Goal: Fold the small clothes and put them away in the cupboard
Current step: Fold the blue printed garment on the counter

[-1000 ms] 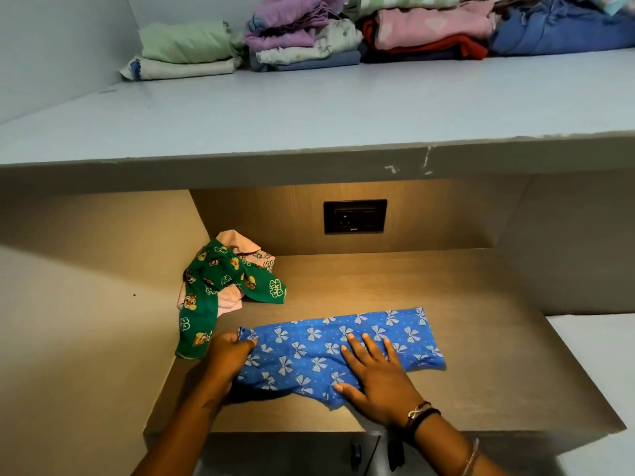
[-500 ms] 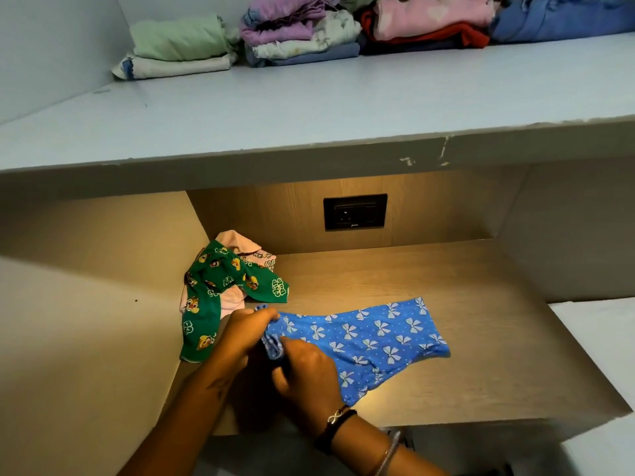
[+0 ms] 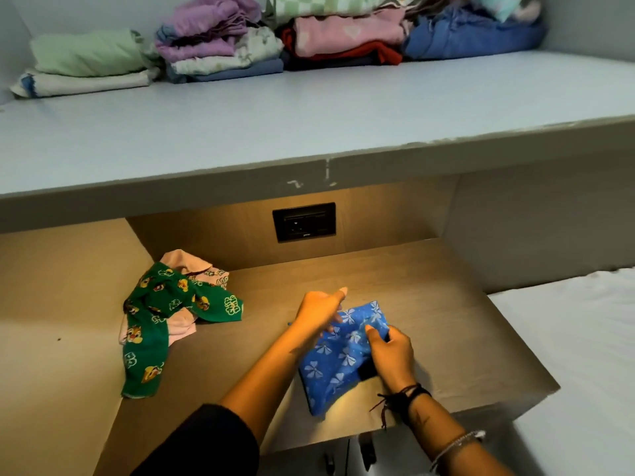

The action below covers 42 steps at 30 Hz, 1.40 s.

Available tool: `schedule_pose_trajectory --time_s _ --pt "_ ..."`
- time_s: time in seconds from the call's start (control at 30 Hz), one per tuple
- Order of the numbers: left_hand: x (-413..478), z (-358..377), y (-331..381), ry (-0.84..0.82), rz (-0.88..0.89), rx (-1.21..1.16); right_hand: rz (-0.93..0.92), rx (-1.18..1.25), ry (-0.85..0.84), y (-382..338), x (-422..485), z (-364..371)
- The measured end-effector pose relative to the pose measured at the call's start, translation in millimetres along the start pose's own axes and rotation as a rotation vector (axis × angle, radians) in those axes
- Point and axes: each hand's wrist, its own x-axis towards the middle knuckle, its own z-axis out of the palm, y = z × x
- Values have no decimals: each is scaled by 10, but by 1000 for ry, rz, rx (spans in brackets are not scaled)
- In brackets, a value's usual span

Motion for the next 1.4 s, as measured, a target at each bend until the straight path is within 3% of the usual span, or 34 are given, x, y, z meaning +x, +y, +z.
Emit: schedule_pose_trajectory --time_s 0.13,0.27,0.43,0.6,0.7,0.83,0.93,1.03,1.17,1.4 --pt "7 -126 -379 169 70 44 -60 -157 -25 167 96 -156" --pt "14 -303 -731 360 -37 225 -112 -254 -14 249 155 -141" --pt "84 -306 -847 273 -220 177 -206 -231 -3 159 234 -90" --pt "110 -217 -838 236 -277 94 -200 -603 104 151 245 -180" --pt "117 -200 -799 235 -291 58 -413 -668 158 91 2 -171" --pt "111 -222 -790 217 -259 35 -791 -867 -103 175 -573 109" --pt "103 -259 -804 210 -206 19 -682 -1092 -374 297 -799 331" --pt "111 -286 -791 205 -174 -51 -613 -1121 -372 286 -851 395" --pt "107 -286 -778 196 -149 -162 -652 -887 -335 172 -854 333" --pt "43 -339 -461 259 5 -20 -147 -78 -356 -99 -612 131"
